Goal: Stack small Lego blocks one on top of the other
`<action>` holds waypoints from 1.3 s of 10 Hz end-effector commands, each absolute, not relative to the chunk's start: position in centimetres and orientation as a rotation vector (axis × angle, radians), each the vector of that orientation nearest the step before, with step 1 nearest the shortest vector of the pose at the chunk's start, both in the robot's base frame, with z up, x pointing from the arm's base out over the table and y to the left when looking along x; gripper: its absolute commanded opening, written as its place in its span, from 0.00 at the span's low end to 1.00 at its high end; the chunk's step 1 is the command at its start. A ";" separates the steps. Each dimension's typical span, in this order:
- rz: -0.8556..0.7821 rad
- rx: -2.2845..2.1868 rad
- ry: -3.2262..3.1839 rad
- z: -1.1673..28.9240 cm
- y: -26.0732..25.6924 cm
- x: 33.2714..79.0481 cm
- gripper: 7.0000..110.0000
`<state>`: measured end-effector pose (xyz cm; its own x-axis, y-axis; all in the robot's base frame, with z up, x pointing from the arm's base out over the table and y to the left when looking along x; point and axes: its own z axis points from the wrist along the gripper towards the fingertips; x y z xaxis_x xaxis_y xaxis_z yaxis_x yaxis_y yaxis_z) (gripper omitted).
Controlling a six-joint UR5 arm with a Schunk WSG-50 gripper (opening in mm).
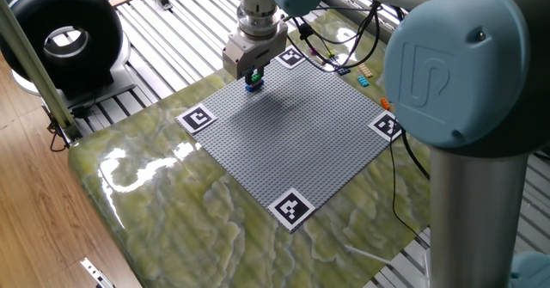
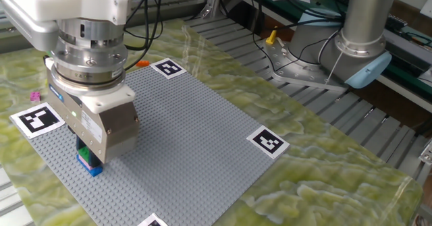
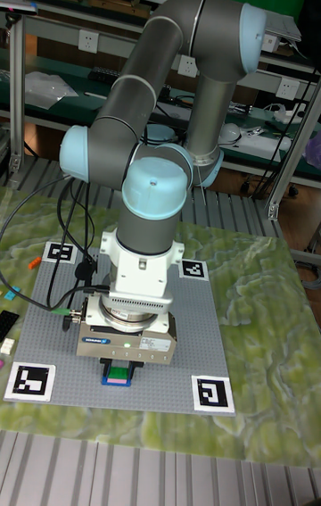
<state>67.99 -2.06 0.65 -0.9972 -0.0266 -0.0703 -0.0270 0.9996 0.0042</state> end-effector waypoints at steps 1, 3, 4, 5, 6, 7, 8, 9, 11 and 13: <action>0.024 -0.032 3.068 0.6 -1.9 68.3 0.00; 0.024 -0.034 3.067 0.5 -1.9 68.5 0.00; 0.024 -0.037 3.065 0.5 -1.9 68.6 0.00; 0.026 -0.039 3.063 0.5 -1.9 68.6 0.00; 0.026 -0.041 3.062 0.5 -1.9 68.7 0.00; 0.028 -0.043 3.062 0.5 -1.9 68.8 0.00; 0.028 -0.048 3.060 0.5 -1.9 68.8 0.00; 0.028 -0.050 3.060 0.5 -2.0 68.9 0.00; 0.030 -0.057 3.058 0.4 -1.9 68.9 0.00; 0.016 -0.065 3.069 0.4 -2.2 68.7 0.00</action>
